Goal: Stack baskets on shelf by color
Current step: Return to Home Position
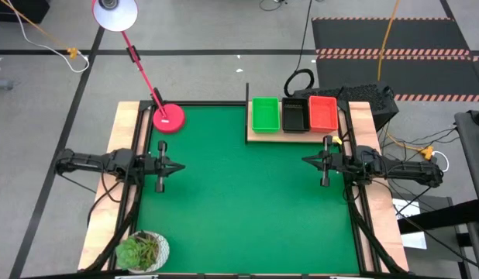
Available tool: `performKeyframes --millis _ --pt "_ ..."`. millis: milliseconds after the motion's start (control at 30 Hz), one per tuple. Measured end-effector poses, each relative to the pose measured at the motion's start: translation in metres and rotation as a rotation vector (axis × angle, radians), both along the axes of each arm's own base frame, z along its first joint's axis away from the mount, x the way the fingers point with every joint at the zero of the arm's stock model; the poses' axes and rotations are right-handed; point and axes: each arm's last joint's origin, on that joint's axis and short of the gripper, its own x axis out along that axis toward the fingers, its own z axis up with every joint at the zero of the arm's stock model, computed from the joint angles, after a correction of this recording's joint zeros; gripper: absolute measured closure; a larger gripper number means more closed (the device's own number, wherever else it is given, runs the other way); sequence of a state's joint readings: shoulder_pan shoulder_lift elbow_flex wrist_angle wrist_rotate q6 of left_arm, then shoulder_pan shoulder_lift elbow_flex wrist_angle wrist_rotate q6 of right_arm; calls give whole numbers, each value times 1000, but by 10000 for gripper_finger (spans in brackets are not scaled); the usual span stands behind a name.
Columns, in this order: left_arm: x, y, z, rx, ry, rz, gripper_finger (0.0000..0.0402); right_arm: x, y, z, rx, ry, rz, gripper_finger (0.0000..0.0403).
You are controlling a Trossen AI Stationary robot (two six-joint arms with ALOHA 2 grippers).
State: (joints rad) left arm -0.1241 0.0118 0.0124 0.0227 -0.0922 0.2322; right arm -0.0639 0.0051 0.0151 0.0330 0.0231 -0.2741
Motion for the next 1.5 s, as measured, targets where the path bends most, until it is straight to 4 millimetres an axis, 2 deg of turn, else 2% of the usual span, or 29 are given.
performKeyframes --millis 467,667,1500 --pt "1 9 -2 -21 18 24 398 0 0 0 0 0 0 403" --pt "1 9 -2 -48 18 31 380 0 0 0 0 0 -1 403" --pt "1 10 -1 -55 0 35 378 0 0 0 0 0 -1 403"
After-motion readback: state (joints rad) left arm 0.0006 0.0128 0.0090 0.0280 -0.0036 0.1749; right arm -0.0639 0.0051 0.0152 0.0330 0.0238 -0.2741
